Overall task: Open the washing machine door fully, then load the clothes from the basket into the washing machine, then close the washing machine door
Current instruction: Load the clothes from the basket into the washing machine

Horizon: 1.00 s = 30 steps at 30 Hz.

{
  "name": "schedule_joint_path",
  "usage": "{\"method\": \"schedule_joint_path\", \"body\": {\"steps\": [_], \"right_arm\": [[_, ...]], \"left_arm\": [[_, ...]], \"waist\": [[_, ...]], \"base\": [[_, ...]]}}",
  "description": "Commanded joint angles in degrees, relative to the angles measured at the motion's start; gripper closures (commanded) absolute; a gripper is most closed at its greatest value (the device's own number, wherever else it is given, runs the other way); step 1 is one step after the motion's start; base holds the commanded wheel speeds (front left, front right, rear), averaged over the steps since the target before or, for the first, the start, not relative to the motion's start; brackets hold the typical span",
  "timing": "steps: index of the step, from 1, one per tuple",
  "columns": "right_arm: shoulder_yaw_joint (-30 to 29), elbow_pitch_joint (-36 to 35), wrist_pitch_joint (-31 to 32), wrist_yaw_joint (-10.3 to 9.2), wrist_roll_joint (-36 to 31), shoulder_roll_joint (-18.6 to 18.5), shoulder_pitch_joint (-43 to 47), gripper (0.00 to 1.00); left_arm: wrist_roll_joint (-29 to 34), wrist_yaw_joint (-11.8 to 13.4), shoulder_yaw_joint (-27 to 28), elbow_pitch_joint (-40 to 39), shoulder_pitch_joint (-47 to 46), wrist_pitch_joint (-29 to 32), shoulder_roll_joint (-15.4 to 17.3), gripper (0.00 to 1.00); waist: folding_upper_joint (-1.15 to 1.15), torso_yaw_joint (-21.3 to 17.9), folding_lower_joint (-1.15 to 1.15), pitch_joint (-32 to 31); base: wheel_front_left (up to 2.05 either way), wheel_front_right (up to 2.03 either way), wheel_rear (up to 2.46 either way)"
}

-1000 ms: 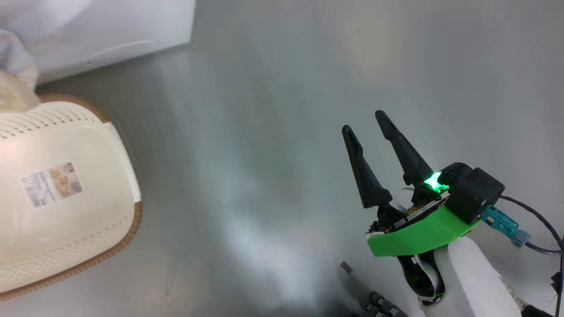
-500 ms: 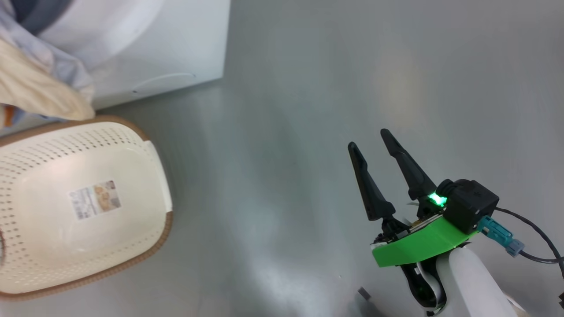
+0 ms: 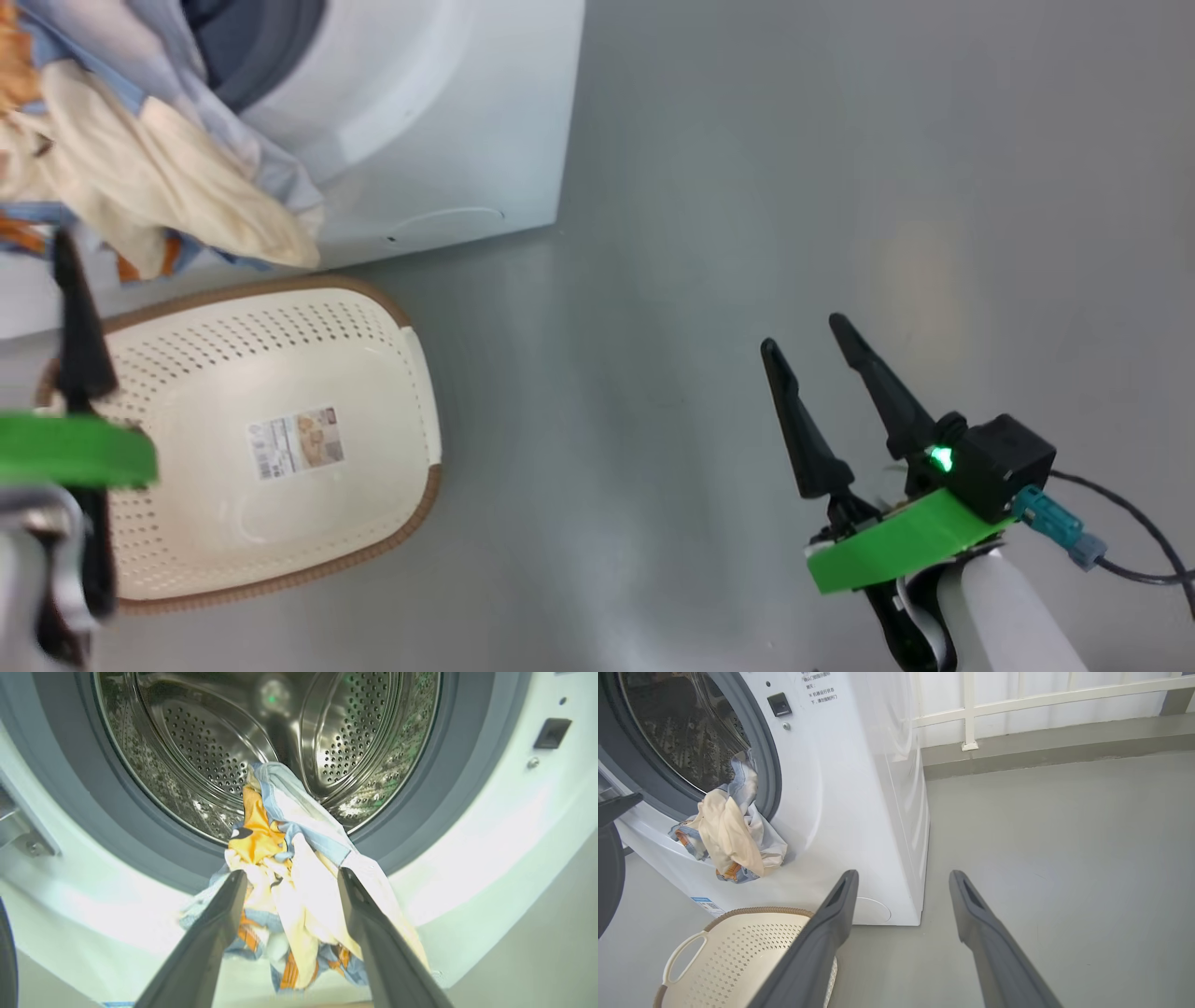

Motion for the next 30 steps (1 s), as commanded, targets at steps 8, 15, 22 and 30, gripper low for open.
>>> {"method": "schedule_joint_path", "body": {"steps": [8, 15, 22, 30], "right_arm": [[0.7, -0.3, 1.0, 0.09, -2.0, 0.1, 3.3, 0.00], [-0.2, -1.0, 3.1, 0.09, -3.2, 0.1, 5.3, 0.00], [-1.2, -2.6, 5.2, 0.09, -3.8, 0.1, 8.2, 0.00], [-2.1, -4.6, 6.6, 0.09, -4.0, 0.1, 10.1, 0.00]], "left_arm": [[0.4, 3.9, -0.3, -7.7, 11.5, 0.6, -0.1, 0.00], [0.6, 5.7, -2.6, -9.3, 17.8, 0.0, -2.5, 0.00], [0.5, 6.7, -4.1, -8.5, 20.9, -0.3, -4.0, 0.00], [0.2, 6.5, -5.7, -7.5, 21.8, -0.2, -5.1, 0.00]], "waist": [[0.00, 3.6, 0.00, -5.9], [0.00, 5.1, 0.00, -9.9], [0.00, 6.2, 0.00, -13.1], [0.00, 7.3, 0.00, -14.6]], "base": [[0.00, 0.00, 0.00], [0.00, 0.00, 0.00], [0.00, 0.00, 0.00], [0.00, 0.00, 0.00]]}}
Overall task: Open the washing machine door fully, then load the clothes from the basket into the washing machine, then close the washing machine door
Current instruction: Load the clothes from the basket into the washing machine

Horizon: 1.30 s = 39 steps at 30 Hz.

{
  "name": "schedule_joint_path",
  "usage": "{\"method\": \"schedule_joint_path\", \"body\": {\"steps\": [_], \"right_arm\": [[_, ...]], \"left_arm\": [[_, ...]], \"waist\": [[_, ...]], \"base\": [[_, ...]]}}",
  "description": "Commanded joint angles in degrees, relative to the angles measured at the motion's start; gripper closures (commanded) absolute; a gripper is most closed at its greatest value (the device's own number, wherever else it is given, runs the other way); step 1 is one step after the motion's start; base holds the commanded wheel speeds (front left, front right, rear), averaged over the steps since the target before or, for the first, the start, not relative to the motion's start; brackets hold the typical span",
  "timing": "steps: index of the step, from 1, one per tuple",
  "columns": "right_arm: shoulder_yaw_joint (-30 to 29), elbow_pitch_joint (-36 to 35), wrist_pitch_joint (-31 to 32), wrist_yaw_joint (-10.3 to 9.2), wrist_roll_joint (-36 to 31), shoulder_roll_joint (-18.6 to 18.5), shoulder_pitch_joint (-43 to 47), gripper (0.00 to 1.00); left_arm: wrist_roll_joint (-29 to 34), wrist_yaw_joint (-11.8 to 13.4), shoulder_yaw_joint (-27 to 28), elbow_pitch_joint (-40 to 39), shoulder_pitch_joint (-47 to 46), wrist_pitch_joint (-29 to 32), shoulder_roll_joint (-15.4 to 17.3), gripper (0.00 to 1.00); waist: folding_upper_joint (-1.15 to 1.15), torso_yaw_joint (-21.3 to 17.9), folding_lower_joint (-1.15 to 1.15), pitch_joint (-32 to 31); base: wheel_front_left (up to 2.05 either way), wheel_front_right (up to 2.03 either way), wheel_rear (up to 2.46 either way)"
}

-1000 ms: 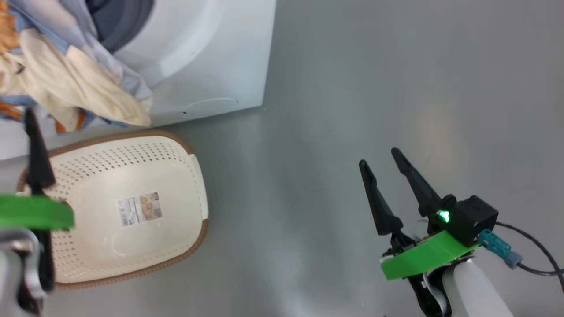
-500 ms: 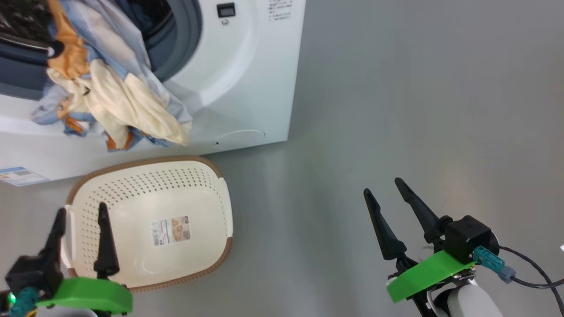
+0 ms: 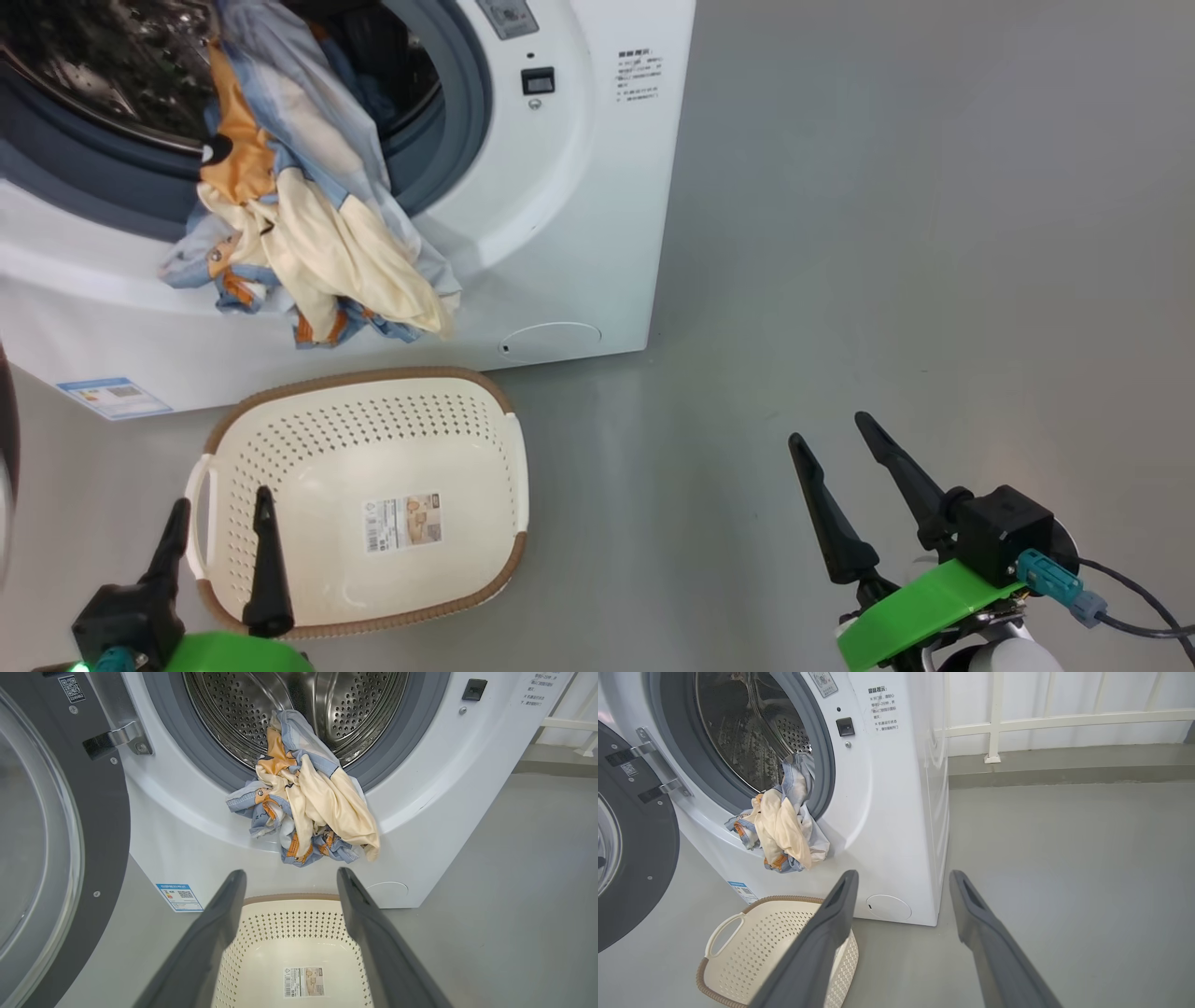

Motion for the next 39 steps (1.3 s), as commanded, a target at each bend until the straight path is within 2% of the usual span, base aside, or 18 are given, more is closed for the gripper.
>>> {"method": "schedule_joint_path", "body": {"steps": [1, 14, 19, 24, 28, 35, 39], "right_arm": [[1.3, -1.8, 0.3, 0.09, -0.2, 0.1, 0.3, 0.00], [1.3, -2.6, 0.3, 0.09, 0.0, 0.1, 0.2, 0.00], [1.4, -3.0, 0.2, 0.09, 0.1, 0.1, -0.3, 0.00], [1.6, -3.2, 0.0, 0.09, 0.0, 0.1, -1.2, 0.00], [1.9, -3.4, -0.4, 0.09, 0.2, 0.1, -2.3, 0.00], [2.9, -2.8, -1.8, 0.09, 1.1, 0.1, -4.7, 0.00], [3.5, -2.0, -2.9, 0.09, 1.7, 0.1, -6.1, 0.00]], "left_arm": [[0.1, 0.3, 1.9, -0.9, -0.8, -0.4, 1.0, 0.00], [-0.1, 0.4, 1.3, -0.8, -1.5, -0.1, 0.9, 0.00], [-0.9, -0.7, 1.3, -0.5, -3.2, -0.6, 0.4, 0.00], [-1.6, -2.3, 0.8, 1.4, -6.9, 0.0, -0.1, 0.00], [-2.5, -4.6, 0.4, 4.5, -11.2, 0.9, -0.4, 0.00], [-5.4, -9.7, 0.4, 13.6, -21.1, 3.4, -0.8, 0.00], [-6.5, -11.8, 0.9, 19.4, -27.2, 5.4, -0.3, 0.00]], "waist": [[0.00, 0.2, 0.00, -0.2], [0.00, 0.3, 0.00, 0.8], [0.00, 0.4, 0.00, 2.1], [0.00, 0.2, 0.00, 4.0], [0.00, -0.2, 0.00, 6.1], [0.00, -1.7, 0.00, 10.2], [0.00, -3.1, 0.00, 12.3]], "base": [[0.00, 0.00, 0.00], [0.00, 0.00, 0.00], [0.00, 0.00, 0.00], [0.00, 0.00, 0.00], [0.00, 0.00, 0.00], [0.00, 0.00, 0.00], [0.00, 0.00, 0.00]]}}
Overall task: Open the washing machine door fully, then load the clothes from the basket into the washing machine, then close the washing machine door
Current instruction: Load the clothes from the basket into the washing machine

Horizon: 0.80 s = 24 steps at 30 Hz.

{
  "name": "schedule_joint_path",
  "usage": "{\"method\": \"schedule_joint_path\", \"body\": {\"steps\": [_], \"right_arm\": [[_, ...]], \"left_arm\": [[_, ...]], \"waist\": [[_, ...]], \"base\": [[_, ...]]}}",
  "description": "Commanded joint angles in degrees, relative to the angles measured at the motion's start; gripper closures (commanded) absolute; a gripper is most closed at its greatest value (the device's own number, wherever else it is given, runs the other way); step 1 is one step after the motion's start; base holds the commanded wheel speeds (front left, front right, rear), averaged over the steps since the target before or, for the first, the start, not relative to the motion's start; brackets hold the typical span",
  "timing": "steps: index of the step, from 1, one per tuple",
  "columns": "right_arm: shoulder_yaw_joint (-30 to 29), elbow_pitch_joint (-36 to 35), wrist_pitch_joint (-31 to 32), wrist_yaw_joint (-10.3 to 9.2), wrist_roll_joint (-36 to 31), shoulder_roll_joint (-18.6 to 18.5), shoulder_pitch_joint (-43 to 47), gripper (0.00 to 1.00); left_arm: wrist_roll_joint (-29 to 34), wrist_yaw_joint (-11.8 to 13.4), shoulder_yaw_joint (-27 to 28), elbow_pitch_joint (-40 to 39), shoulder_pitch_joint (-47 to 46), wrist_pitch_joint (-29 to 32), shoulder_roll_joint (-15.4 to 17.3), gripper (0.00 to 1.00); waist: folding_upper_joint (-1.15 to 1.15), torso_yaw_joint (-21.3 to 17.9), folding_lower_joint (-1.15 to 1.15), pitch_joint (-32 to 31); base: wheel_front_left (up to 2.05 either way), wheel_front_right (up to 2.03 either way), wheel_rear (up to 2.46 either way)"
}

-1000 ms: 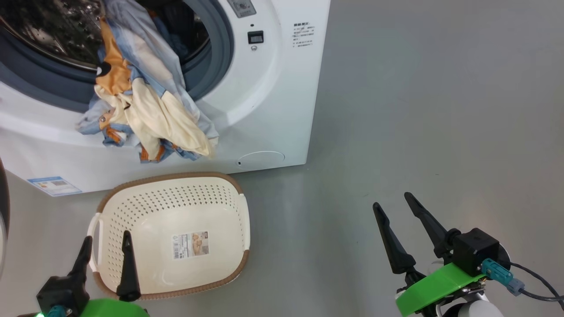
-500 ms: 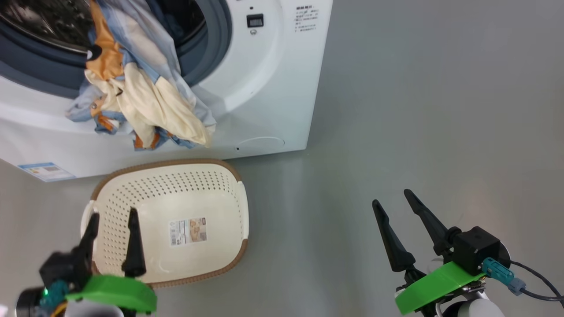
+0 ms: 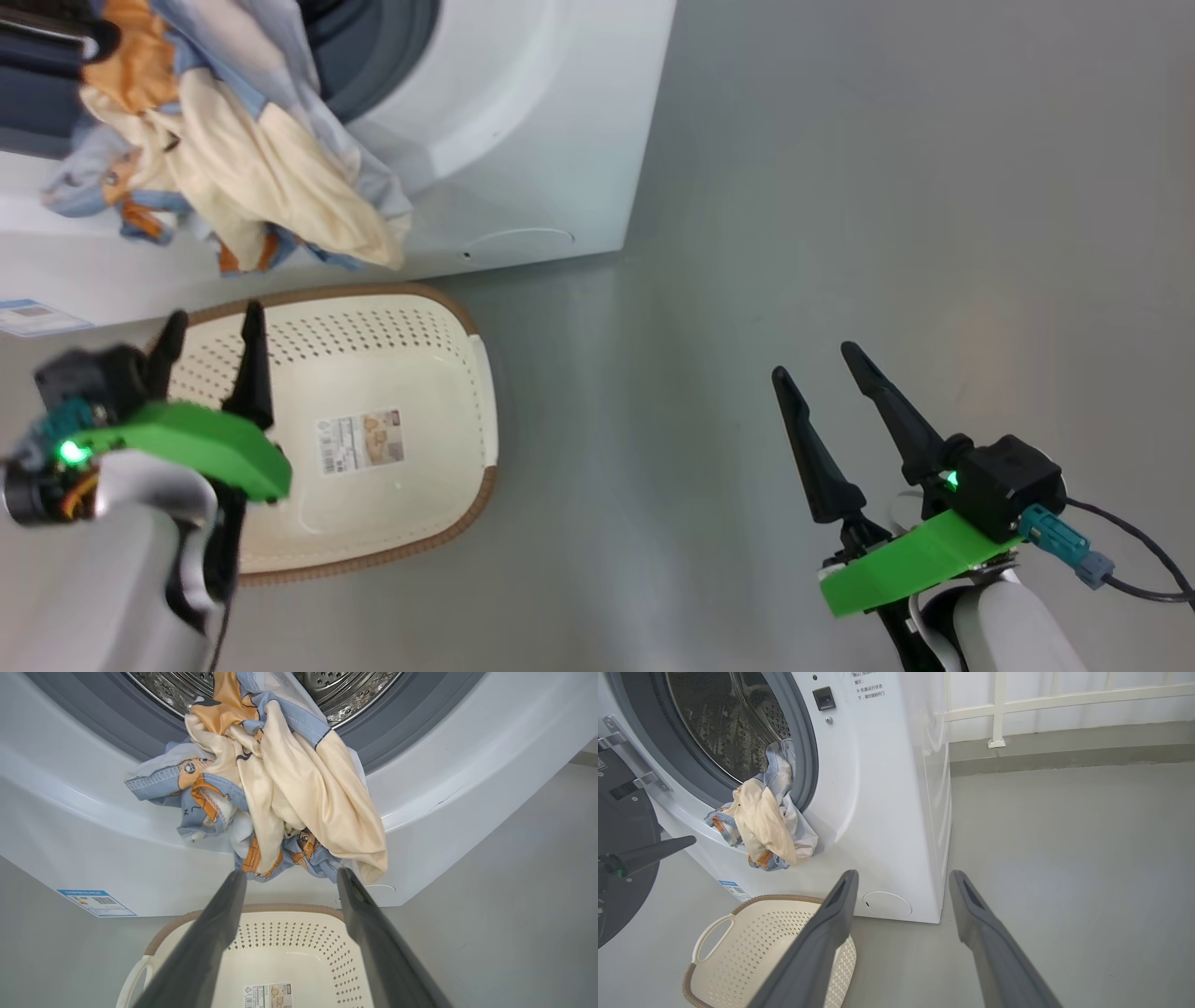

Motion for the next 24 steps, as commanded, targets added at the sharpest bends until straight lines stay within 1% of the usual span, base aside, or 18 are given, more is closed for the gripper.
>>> {"method": "schedule_joint_path", "body": {"steps": [1, 8, 13, 19, 24], "right_arm": [[1.8, -0.9, -0.7, 0.09, 0.8, 0.1, -0.9, 0.00], [2.6, 1.0, -2.8, 0.09, 2.7, 0.1, -2.9, 0.00], [3.9, 2.5, -3.8, 0.09, 4.1, 0.1, -4.5, 0.00], [4.7, 3.9, -4.4, 0.09, 5.3, 0.1, -5.8, 0.00], [5.0, 4.5, -4.5, 0.09, 5.7, 0.1, -6.4, 0.00]], "left_arm": [[-0.9, -0.8, 2.3, 0.4, -3.0, 0.6, 2.1, 0.00], [-2.8, -3.7, 3.8, 7.9, -13.3, 4.3, 4.0, 0.00], [-3.9, -4.8, 4.6, 12.6, -18.6, 7.0, 5.4, 0.00], [-3.8, -4.6, 4.7, 17.8, -22.8, 8.7, 6.3, 0.00], [-3.5, -4.2, 4.5, 20.6, -24.9, 8.8, 6.4, 0.00]], "waist": [[0.00, -1.8, 0.00, 2.1], [0.00, -4.2, 0.00, 5.1], [0.00, -5.9, 0.00, 6.6], [0.00, -7.2, 0.00, 7.4], [0.00, -8.0, 0.00, 7.9]], "base": [[0.00, 0.00, 0.00], [0.00, 0.00, 0.00], [0.00, 0.00, 0.00], [0.00, 0.00, 0.00], [0.00, 0.00, 0.00]]}}
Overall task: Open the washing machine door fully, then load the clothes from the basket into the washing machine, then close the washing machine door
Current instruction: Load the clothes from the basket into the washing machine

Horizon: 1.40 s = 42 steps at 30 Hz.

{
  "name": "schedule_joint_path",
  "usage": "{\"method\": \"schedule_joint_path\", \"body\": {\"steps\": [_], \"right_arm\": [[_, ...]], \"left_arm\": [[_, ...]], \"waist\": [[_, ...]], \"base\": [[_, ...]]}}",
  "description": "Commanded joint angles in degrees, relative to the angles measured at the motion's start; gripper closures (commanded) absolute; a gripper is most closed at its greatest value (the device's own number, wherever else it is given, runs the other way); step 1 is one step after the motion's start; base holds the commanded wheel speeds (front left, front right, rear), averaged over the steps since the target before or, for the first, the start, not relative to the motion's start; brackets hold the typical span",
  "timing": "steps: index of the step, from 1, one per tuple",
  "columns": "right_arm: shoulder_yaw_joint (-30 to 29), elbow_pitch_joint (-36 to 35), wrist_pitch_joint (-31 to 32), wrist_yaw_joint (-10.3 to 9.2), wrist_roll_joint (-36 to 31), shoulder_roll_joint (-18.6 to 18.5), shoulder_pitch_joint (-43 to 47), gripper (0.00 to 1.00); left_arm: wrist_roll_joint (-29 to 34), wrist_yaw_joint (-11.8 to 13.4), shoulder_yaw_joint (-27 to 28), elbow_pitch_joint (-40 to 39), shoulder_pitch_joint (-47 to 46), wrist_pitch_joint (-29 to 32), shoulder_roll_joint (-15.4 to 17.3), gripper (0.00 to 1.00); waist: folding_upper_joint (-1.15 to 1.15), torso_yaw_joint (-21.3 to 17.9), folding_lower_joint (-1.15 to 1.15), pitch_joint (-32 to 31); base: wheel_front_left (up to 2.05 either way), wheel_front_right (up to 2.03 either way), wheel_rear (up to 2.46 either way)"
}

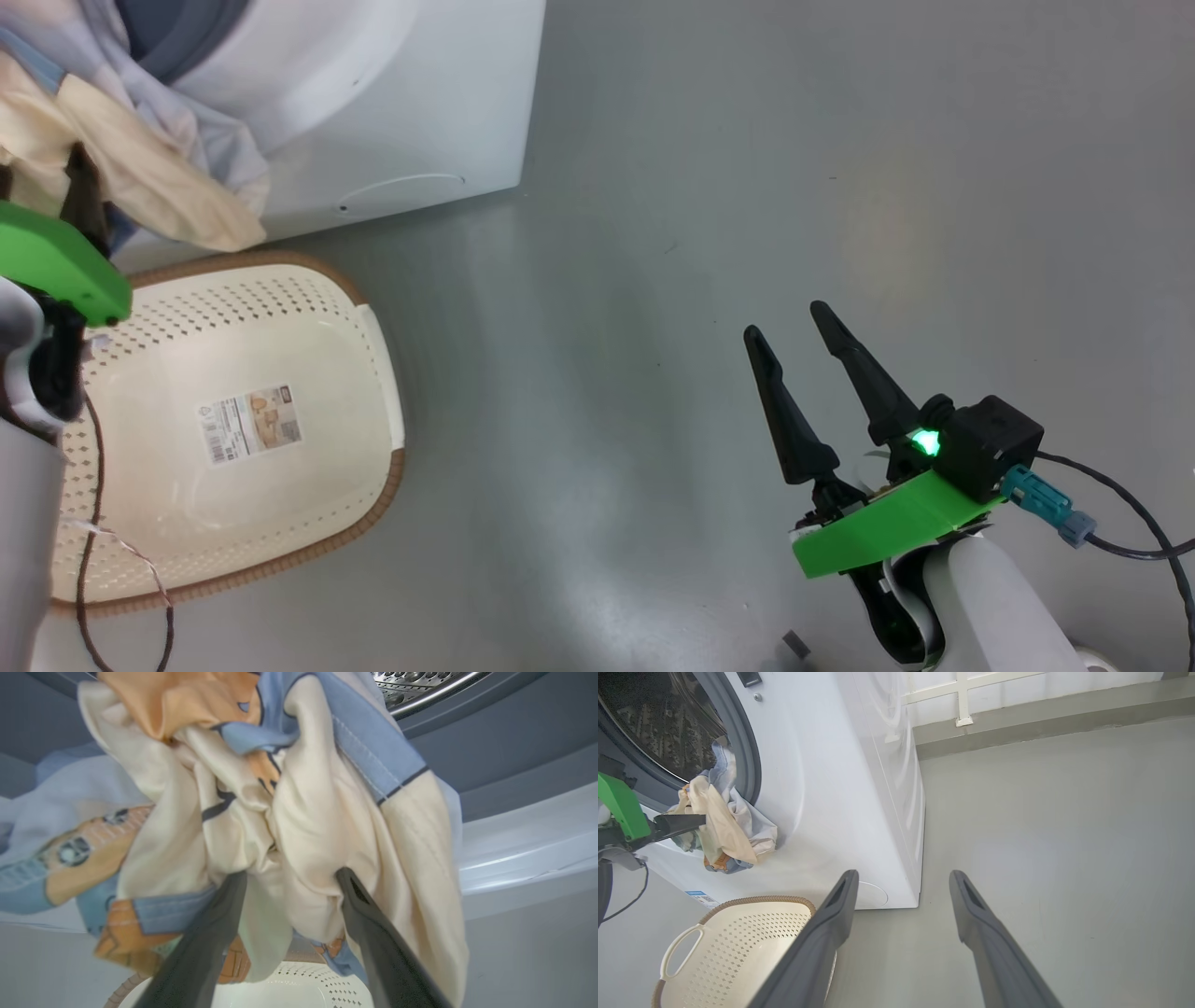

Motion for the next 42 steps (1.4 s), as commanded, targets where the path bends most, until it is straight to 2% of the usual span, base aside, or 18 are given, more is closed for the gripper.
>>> {"method": "schedule_joint_path", "body": {"steps": [1, 4, 5, 6, 7, 8, 13, 20, 26, 29, 36, 42], "right_arm": [[1.6, -1.1, -0.7, 0.09, 0.4, 0.1, -0.2, 0.00], [1.6, -1.4, -0.7, 0.09, 0.8, 0.1, -0.4, 0.00], [1.6, -1.5, -0.7, 0.09, 0.9, 0.1, -0.4, 0.00], [1.6, -1.5, -0.7, 0.09, 1.0, 0.1, -0.4, 0.00], [1.6, -1.6, -0.7, 0.09, 1.1, 0.1, -0.4, 0.00], [1.6, -1.7, -0.7, 0.09, 1.1, 0.1, -0.4, 0.00], [1.3, -1.8, -0.7, 0.09, 1.2, 0.1, -0.2, 0.00], [0.6, -1.8, -0.7, 0.09, 0.0, 0.1, 0.6, 0.00], [0.2, -2.3, -0.7, 0.09, -0.7, 0.1, 1.3, 0.00], [0.3, -2.5, -0.7, 0.09, -0.8, 0.1, 1.5, 0.00], [0.9, -3.0, -0.7, 0.09, -0.5, 0.1, 1.2, 0.00], [1.8, -3.5, -0.7, 0.09, -0.2, 0.1, 0.5, 0.00]], "left_arm": [[-0.1, 0.6, 1.6, -0.1, -1.9, -0.1, 3.0, 0.00], [0.2, 1.1, 1.5, 1.8, -3.2, -0.3, 2.9, 0.00], [0.2, 1.2, 1.5, 2.4, -3.6, -0.4, 2.8, 0.04], [0.3, 1.4, 1.4, 2.9, -3.9, -0.5, 2.8, 0.51], [0.4, 1.5, 1.3, 3.4, -4.2, -0.7, 2.7, 0.69], [0.3, 1.5, 1.3, 4.0, -4.5, -0.7, 2.5, 1.00], [0.3, 0.9, 0.7, 5.8, -5.1, -0.9, 1.9, 1.00], [-0.1, -1.2, -0.5, 5.4, -5.1, 1.1, 2.0, 1.00], [-0.3, -1.8, -0.8, -1.5, -5.3, 5.7, 5.8, 1.00], [-0.1, -1.0, -0.5, -5.9, -5.5, 8.1, 8.5, 1.00], [1.1, 2.7, 0.5, -14.9, -7.6, 13.0, 13.4, 1.00], [3.1, 4.5, 0.7, -17.5, -11.5, 14.9, 16.2, 1.00]], "waist": [[0.00, -0.5, 0.00, 0.4], [0.00, -0.9, 0.00, 0.6], [0.00, -1.0, 0.00, 0.7], [0.00, -1.0, 0.00, 0.7], [0.00, -1.1, 0.00, 0.7], [0.00, -1.1, 0.00, 0.7], [0.00, -0.9, 0.00, 0.4], [0.00, 0.9, 0.00, -0.7], [0.00, 2.8, 0.00, -1.0], [0.00, 3.1, 0.00, -0.9], [0.00, 3.1, 0.00, 0.4], [0.00, 2.0, 0.00, 2.1]], "base": [[0.00, 0.00, 0.00], [0.00, 0.00, 0.00], [0.00, 0.00, 0.00], [0.00, 0.00, 0.00], [0.00, 0.00, 0.00], [0.00, 0.00, 0.00], [0.00, 0.00, 0.00], [0.00, 0.00, 0.00], [0.00, 0.00, 0.00], [0.00, 0.00, 0.00], [0.00, 0.00, 0.00], [0.00, 0.00, 0.00]]}}
